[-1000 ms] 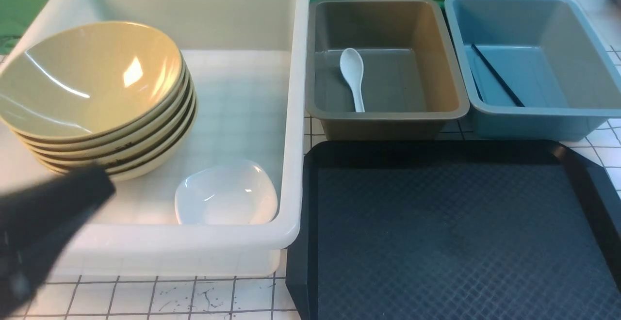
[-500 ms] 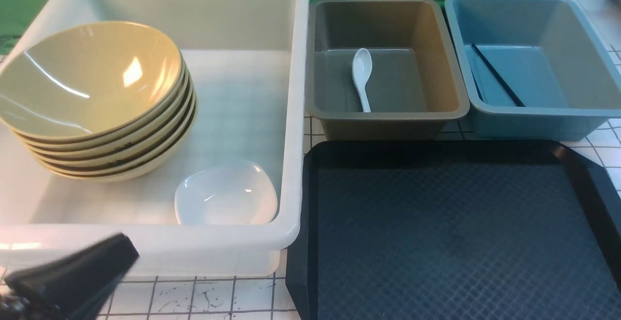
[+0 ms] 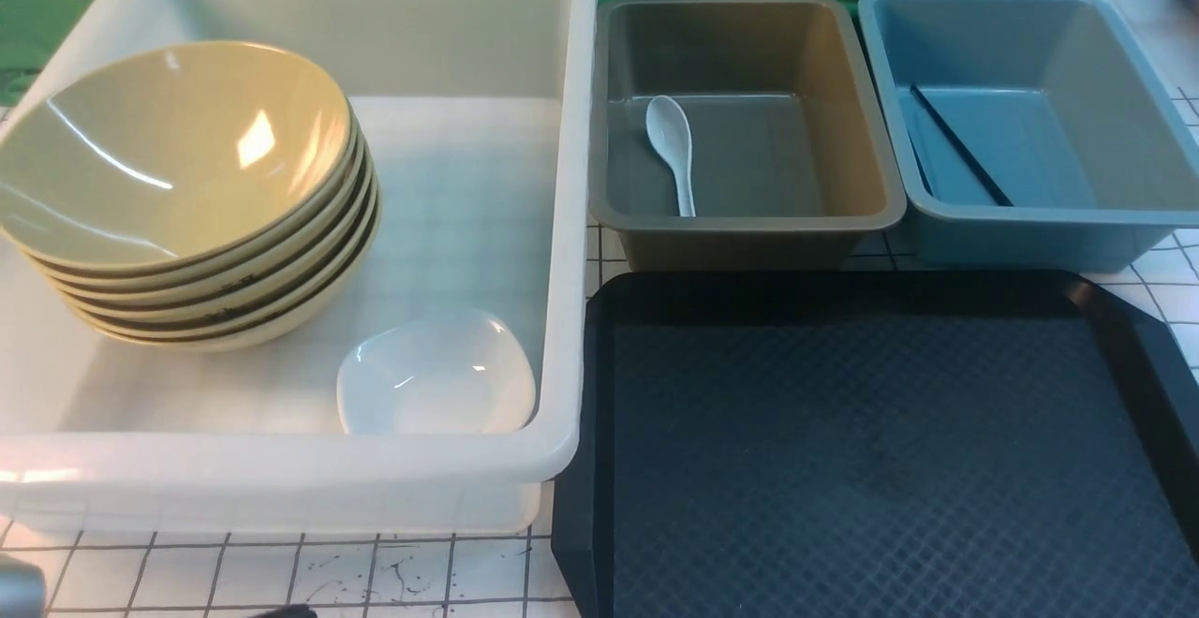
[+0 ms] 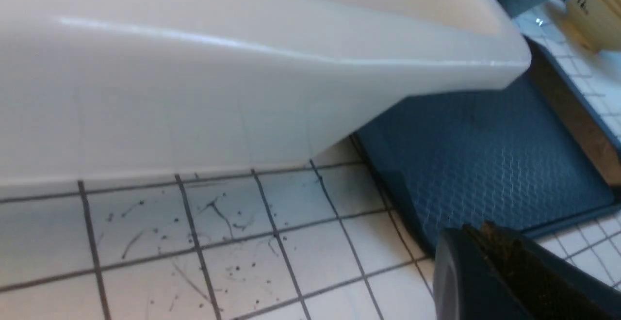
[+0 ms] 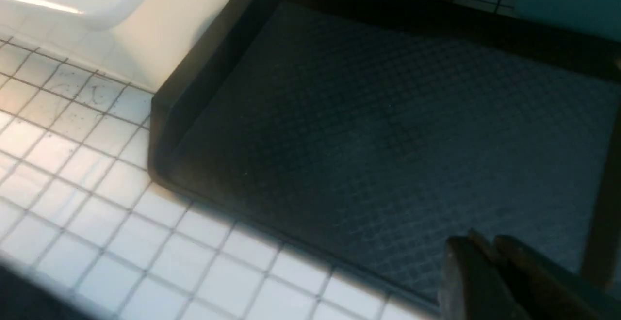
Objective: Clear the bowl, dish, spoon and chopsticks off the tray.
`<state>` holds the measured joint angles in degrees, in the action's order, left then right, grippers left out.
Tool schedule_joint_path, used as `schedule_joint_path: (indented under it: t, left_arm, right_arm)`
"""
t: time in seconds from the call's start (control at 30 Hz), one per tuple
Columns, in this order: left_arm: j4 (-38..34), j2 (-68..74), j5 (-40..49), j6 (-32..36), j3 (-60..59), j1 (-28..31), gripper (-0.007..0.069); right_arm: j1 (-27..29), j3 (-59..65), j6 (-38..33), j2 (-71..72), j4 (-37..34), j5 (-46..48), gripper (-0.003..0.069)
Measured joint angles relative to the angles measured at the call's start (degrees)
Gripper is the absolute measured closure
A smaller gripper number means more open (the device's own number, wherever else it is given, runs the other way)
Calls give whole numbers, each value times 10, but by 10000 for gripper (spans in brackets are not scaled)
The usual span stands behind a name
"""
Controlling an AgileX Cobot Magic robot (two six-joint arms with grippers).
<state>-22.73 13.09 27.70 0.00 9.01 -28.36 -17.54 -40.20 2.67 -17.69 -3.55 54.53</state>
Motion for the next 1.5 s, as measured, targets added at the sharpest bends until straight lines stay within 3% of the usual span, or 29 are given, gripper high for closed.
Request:
schedule_joint_path:
  t: [0.13, 0.27, 0.43, 0.57, 0.8, 1.5]
  left_arm:
    - [0, 0, 4, 5, 0, 0, 626]
    - [0, 0, 5, 5, 0, 0, 626]
    - [0, 0, 5, 5, 0, 0, 626]
    - [0, -1, 5, 5, 0, 0, 626]
    - [0, -1, 5, 5, -1, 0, 626]
    - [0, -1, -1, 6, -2, 0, 626]
  right_arm:
    - [54, 42, -27, 29, 22, -61, 604]
    - [107, 191, -58, 83, 2, -206, 634]
    - [145, 375, -64, 161, -7, -317, 636]
    - [152, 402, -78, 183, -7, -369, 636]
    - [153, 404, -148, 183, -9, -373, 636]
    - [153, 404, -151, 183, -9, -375, 621]
